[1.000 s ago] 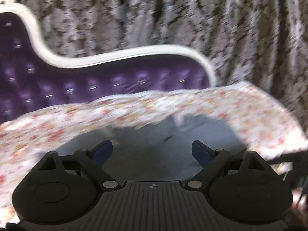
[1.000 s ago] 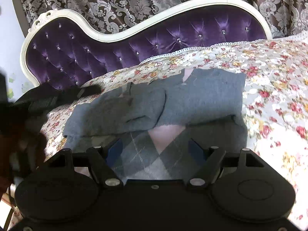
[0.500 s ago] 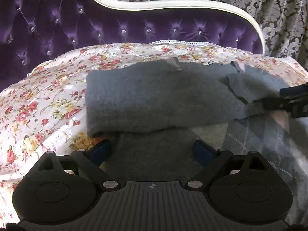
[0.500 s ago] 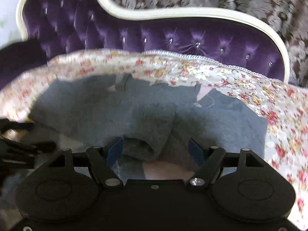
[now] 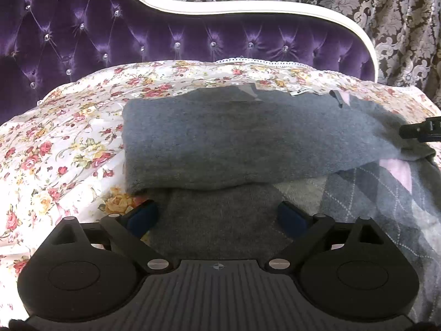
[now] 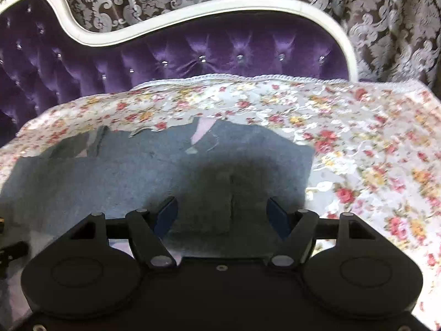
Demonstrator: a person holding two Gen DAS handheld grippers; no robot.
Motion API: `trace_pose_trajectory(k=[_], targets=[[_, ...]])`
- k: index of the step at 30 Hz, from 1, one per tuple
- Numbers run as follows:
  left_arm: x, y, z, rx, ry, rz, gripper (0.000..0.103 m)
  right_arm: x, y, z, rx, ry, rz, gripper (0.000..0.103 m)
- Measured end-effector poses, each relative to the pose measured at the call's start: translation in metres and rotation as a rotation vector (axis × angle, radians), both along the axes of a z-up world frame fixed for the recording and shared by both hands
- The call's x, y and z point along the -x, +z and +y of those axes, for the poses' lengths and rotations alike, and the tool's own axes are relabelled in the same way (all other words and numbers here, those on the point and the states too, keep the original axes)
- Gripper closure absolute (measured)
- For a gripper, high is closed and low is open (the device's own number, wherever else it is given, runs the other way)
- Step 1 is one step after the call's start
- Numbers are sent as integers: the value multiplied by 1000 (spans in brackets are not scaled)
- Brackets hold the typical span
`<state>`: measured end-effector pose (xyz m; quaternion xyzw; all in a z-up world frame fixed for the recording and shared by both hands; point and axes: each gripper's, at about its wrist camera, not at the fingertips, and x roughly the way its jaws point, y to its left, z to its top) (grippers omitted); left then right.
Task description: Fold small clothes
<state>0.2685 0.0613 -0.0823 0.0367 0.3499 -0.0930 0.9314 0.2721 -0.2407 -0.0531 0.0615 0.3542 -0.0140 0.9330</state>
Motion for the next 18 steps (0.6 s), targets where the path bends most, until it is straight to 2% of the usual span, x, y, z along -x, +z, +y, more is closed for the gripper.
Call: trace_pose_trajectory(k=[3,7,14,16,17,18], targets=[[0,0,0,3,0,1,8,-7,-4,-4,-65,26,7,30],[2,2,4,24,1,-1,8,-17,-6,-12,-107,3,13,30],[7,9,16,73,26,7,8,-28,-14,-14,-189,54,27,48],[8,12,23,75,48,2,8,-32,-13,-12,-172,49,28,65],[8,13,26,75,57,-2,8,-33,-11,-10,-170,54,33,93],[8,16,29,72,66,-7,8,-34,-8,-8,-181,72,36,91]])
